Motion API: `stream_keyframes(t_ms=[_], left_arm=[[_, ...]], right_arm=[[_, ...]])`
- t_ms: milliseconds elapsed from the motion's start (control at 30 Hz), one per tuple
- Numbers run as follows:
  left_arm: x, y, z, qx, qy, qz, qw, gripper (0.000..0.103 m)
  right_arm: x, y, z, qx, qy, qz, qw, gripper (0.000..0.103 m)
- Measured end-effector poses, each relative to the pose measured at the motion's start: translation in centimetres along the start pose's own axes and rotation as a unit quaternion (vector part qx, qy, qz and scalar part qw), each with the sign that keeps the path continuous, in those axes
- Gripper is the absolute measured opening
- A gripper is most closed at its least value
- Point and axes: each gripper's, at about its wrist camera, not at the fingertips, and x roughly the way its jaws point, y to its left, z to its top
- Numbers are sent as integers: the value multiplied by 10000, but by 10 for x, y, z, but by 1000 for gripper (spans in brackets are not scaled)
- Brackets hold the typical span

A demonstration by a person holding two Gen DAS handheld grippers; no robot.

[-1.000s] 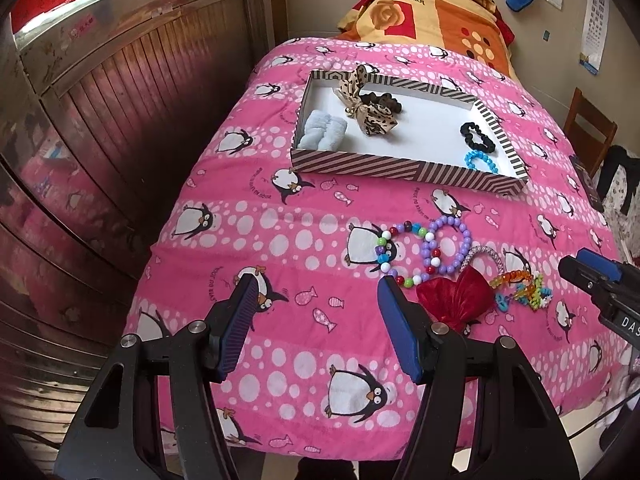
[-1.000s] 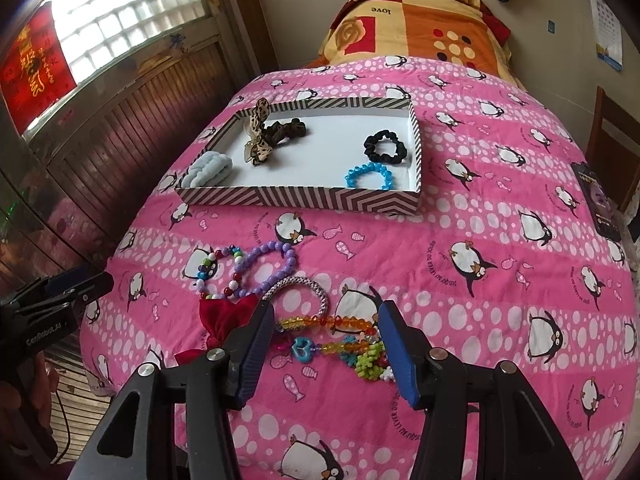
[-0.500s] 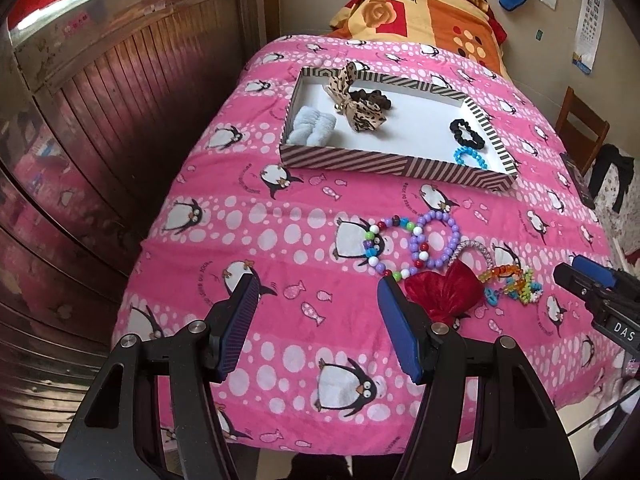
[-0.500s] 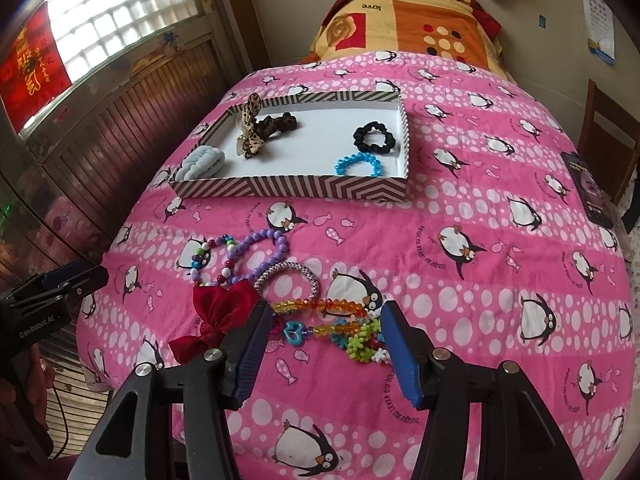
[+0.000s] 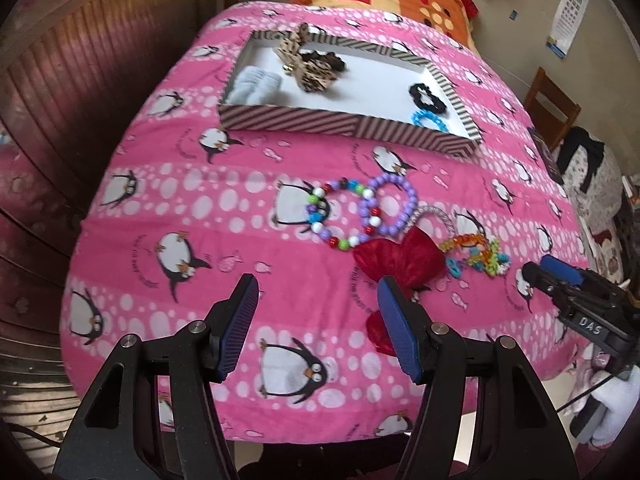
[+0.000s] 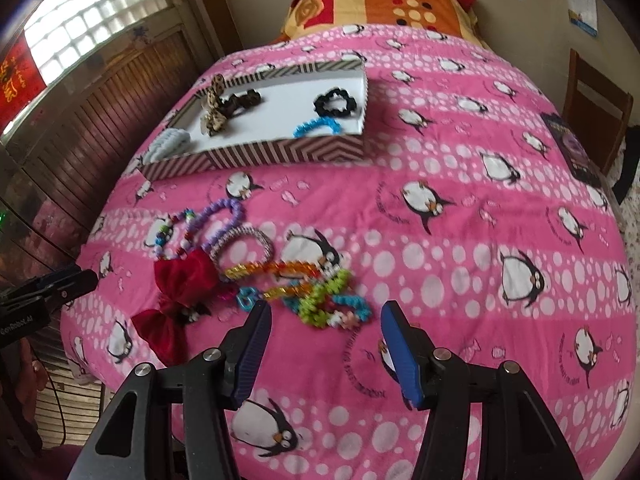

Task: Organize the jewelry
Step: 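Grasp the red satin bow with the left tool while the right tool grasps a beaded bracelet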

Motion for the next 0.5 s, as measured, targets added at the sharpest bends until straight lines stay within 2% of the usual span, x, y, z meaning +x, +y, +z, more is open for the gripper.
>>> stream_keyframes(t_ms=[300, 400, 500], left_arm=[[25, -23, -5, 338, 458, -290, 9980, 63], [33, -28, -6, 425, 559, -278, 9971, 63], [40, -31, -4, 421, 648, -289, 9966, 63]], right_arm=[[13, -7, -4, -58, 60, -2, 10000, 55], [21, -8, -5, -162, 161, -178, 9996, 54], [27, -18, -6, -7, 200, -158, 9997, 54]])
